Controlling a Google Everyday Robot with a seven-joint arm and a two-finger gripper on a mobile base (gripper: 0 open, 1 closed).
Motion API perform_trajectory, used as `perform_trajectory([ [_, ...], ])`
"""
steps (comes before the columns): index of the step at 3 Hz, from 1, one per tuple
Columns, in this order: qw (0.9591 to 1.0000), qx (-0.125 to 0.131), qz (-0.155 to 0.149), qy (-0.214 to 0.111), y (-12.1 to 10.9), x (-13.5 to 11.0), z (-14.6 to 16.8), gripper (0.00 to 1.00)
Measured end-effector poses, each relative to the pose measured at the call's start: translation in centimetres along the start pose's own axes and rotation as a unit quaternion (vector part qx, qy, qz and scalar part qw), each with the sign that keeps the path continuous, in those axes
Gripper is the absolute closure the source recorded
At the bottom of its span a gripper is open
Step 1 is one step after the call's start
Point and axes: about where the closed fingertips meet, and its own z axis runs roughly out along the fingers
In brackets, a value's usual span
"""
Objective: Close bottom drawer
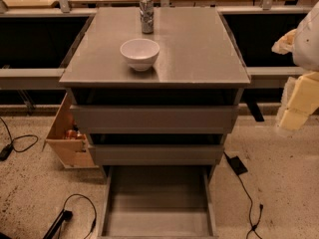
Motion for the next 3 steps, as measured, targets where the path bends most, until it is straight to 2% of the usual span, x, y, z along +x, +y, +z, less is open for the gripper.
perform_trajectory([
  [1,1.0000,0.000,0.000,0.000,0.0,0.0,0.0,0.00],
  [2,1.0000,-0.001,0.001,-0.002,0.5,0.4,1.9,0.00],
  [3,0.9999,0.014,0.004,0.005,2.1,1.3,5.0,0.00],
])
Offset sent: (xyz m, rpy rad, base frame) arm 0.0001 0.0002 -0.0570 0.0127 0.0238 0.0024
